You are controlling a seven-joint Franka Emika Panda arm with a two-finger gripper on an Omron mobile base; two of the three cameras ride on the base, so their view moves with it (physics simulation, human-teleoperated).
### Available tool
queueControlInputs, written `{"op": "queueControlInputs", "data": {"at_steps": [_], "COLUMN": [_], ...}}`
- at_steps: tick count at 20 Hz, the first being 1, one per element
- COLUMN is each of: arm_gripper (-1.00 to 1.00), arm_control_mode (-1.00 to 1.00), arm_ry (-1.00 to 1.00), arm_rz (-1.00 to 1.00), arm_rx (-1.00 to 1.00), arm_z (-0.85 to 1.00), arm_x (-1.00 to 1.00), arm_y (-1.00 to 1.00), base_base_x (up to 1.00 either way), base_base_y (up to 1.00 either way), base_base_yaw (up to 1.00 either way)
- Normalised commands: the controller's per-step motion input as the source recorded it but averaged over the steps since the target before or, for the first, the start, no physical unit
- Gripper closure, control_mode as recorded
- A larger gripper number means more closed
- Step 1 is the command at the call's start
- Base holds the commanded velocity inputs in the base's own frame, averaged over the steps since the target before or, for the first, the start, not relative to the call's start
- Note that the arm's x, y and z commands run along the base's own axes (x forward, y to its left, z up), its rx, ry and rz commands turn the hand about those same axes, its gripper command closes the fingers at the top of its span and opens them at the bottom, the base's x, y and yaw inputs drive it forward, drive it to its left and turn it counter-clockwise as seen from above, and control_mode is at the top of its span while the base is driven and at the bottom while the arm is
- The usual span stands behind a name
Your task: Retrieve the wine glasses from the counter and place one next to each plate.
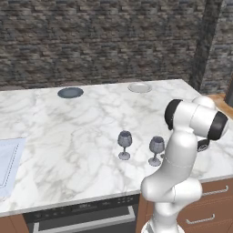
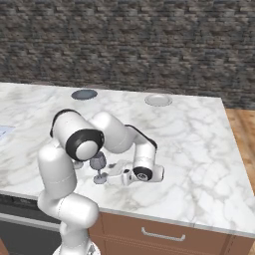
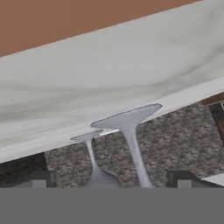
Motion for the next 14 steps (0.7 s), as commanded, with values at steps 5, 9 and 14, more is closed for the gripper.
{"op": "queueControlInputs", "data": {"at_steps": [5, 9, 14], "arm_gripper": [-1.00, -1.00, -1.00], "arm_control_mode": [-1.00, -1.00, -1.00], "arm_ry": [0.00, 0.00, 0.01], "arm_rz": [-0.04, -0.04, -0.05], "arm_rx": [-0.03, -0.02, -0.02], "arm_z": [-0.09, -0.12, -0.02], "arm_x": [0.00, 0.00, 0.00], "arm_y": [0.24, 0.21, 0.19], "base_base_x": [0.00, 0.00, 0.00], "base_base_y": [0.00, 0.00, 0.00], "base_base_yaw": [0.00, 0.00, 0.00]}}
